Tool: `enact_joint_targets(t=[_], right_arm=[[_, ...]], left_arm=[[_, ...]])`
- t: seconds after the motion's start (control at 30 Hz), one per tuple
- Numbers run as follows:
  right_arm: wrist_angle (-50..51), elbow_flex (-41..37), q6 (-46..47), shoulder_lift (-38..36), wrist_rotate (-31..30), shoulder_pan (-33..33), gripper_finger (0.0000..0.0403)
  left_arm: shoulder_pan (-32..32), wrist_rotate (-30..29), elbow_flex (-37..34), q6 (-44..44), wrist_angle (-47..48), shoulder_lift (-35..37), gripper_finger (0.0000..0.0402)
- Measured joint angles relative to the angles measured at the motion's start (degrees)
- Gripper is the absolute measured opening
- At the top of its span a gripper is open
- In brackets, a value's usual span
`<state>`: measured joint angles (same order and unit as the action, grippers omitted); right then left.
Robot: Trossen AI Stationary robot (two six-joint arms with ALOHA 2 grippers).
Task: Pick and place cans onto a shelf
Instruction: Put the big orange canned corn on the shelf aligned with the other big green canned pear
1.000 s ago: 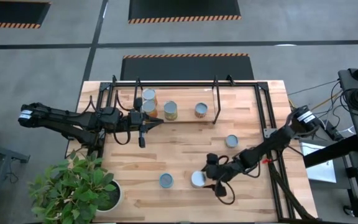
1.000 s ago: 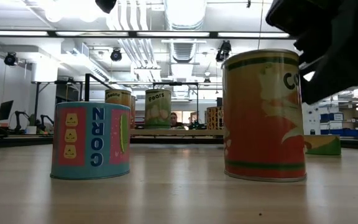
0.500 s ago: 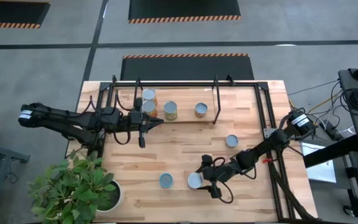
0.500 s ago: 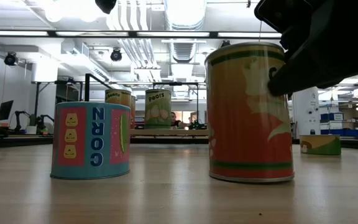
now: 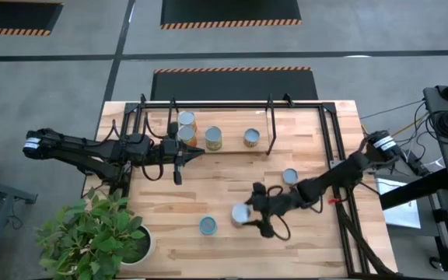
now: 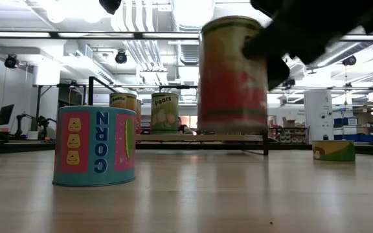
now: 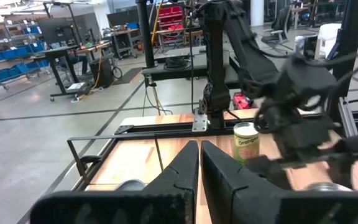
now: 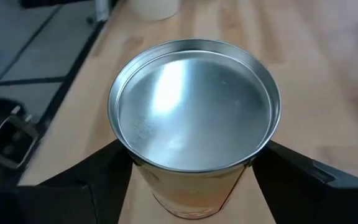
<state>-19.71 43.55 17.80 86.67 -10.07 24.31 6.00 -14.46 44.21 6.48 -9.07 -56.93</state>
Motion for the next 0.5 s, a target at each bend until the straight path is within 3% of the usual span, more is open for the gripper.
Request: enact_joint_targets(t=[0.2, 0.5], right_arm=[[14.31, 7.08, -3.56, -5.93, -0.44, -7.66, 0.0284], [33.63, 23.97, -15.04, -4.03, -0.44, -21.25, 0.0284]], left_arm=[[0.0, 0.0, 0.0, 0.18, -0.52, 0.0, 0.0001], [0.02, 0.0, 0.01, 0.28, -1.37, 0.21, 0.0001]])
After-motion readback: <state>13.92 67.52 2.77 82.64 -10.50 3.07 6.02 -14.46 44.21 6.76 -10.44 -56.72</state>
